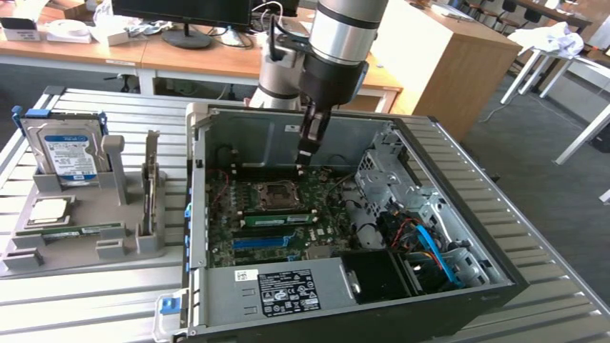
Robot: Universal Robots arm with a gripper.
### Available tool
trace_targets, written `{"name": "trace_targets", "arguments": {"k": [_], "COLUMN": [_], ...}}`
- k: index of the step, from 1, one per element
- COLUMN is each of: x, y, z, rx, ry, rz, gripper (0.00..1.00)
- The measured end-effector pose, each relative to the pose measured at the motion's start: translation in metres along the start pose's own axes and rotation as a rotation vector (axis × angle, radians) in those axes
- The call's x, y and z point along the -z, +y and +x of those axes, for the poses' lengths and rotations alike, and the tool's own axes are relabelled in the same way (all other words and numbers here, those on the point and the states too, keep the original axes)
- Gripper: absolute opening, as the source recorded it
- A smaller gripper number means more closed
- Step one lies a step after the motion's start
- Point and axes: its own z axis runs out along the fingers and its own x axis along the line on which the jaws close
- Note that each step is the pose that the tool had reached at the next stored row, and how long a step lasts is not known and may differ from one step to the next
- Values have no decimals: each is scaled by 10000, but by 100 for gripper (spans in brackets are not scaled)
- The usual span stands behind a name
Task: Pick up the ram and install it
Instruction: 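Press down the ram until it locks into place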
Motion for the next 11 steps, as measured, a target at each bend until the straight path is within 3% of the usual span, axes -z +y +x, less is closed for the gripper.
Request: {"name": "trace_targets", "arguments": {"k": [11], "x": [-7], "y": [0], "z": [0], "rx": [-1783], "ry": [-38], "rz": [-3], "gripper": [10]}}
